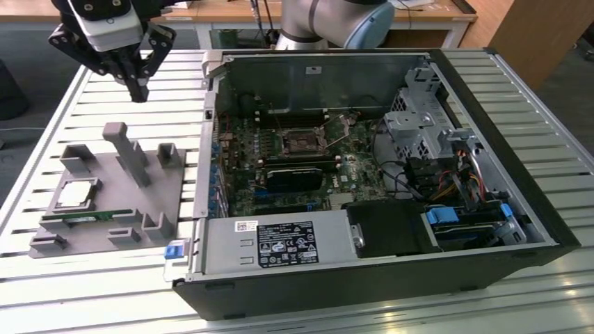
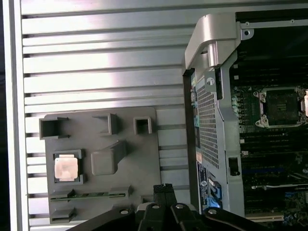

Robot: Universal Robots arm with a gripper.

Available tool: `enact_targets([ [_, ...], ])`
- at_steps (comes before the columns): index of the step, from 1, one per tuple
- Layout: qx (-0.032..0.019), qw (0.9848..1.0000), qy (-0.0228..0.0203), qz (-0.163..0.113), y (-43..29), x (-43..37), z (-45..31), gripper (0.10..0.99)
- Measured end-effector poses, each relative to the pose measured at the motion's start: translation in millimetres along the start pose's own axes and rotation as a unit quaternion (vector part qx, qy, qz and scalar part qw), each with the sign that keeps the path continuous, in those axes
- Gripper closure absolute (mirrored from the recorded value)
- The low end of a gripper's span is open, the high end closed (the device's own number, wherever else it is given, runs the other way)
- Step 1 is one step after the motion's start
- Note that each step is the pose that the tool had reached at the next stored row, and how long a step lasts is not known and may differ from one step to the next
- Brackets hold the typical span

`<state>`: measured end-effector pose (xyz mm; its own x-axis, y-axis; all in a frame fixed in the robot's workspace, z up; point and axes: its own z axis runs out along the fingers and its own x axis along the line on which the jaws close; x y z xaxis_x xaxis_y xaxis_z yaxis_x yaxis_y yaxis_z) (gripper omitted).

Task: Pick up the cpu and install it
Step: 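Reach for the cpu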

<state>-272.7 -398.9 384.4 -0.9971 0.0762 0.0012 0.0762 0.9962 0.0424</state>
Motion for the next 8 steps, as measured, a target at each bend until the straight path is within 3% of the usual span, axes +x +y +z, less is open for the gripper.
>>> enact_targets([
  [8, 0.0001, 1.0, 0.001, 0.0, -0.5, 5.9, 0.4, 0.98],
])
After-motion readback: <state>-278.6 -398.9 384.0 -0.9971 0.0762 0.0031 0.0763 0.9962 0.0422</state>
